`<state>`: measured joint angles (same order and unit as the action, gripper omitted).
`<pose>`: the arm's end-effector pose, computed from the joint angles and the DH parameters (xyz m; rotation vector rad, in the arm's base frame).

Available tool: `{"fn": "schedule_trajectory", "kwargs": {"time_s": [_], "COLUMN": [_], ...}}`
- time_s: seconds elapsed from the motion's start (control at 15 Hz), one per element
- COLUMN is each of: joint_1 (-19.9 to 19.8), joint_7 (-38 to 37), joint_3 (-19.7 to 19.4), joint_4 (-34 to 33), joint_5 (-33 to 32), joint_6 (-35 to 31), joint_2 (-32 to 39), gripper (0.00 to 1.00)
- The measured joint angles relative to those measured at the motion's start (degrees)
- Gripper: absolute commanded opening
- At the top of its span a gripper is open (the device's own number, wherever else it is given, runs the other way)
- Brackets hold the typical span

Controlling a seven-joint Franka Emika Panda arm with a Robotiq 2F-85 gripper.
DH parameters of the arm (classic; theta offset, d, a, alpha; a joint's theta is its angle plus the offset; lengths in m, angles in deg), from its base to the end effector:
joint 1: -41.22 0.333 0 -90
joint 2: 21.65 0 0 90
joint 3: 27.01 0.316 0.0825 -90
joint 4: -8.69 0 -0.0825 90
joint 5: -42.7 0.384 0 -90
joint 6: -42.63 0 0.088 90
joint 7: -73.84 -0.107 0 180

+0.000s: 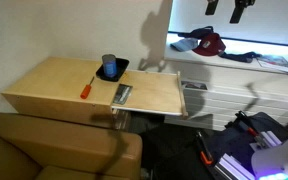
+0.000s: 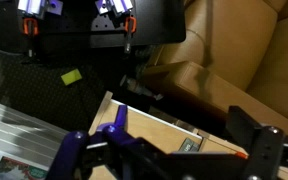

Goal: Put the black and yellow cap in the top drawer

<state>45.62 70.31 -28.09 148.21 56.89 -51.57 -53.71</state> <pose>0.3532 0.0446 0.4869 -2.8802 0.0673 0.3574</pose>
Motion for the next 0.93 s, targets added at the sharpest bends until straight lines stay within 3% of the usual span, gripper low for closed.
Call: {"fn": "schedule_trajectory", "kwargs": {"time_s": [0.2, 0.33, 0.67, 0.93], "joint_1": [-0.5, -3.4, -11.9, -12.2], "joint_7": [-0.7, -2.1, -1.6, -1.0], "joint_3": [0.1, -0.6, -8.4, -8.6], "joint_4": [0.1, 0.3, -0.3, -0.6], "joint_5": [-0.4, -1.8, -3.7, -3.7], "joint_6": [-1.6, -8.8, -26.0, -26.3], "joint_2": [0.2, 2.0, 10.8, 11.5], "gripper": [1.00, 1.00, 1.00, 1.00]}}
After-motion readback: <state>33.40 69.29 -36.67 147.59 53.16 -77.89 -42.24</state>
